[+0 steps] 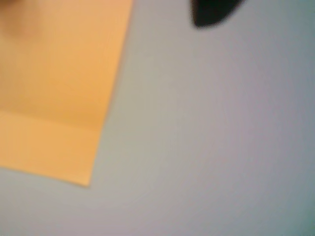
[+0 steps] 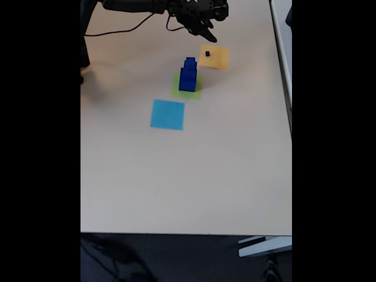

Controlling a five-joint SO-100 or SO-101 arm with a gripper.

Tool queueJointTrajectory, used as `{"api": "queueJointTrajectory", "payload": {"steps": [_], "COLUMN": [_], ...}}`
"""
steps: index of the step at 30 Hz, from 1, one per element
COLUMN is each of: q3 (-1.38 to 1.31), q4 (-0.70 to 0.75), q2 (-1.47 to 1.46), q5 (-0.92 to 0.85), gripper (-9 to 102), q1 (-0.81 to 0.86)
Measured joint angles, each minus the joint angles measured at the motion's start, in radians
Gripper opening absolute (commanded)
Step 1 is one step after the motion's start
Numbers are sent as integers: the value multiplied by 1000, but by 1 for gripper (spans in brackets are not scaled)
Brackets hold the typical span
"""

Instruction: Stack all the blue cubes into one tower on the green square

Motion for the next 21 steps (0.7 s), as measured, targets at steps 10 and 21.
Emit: {"api": "queueJointTrajectory", "payload": {"steps": [10, 21], "q3": [126, 249], "q4": [-181, -272], "q2": [-29, -29], "q5": [-14, -46], "gripper": [22, 21], "q1": [5, 44]}}
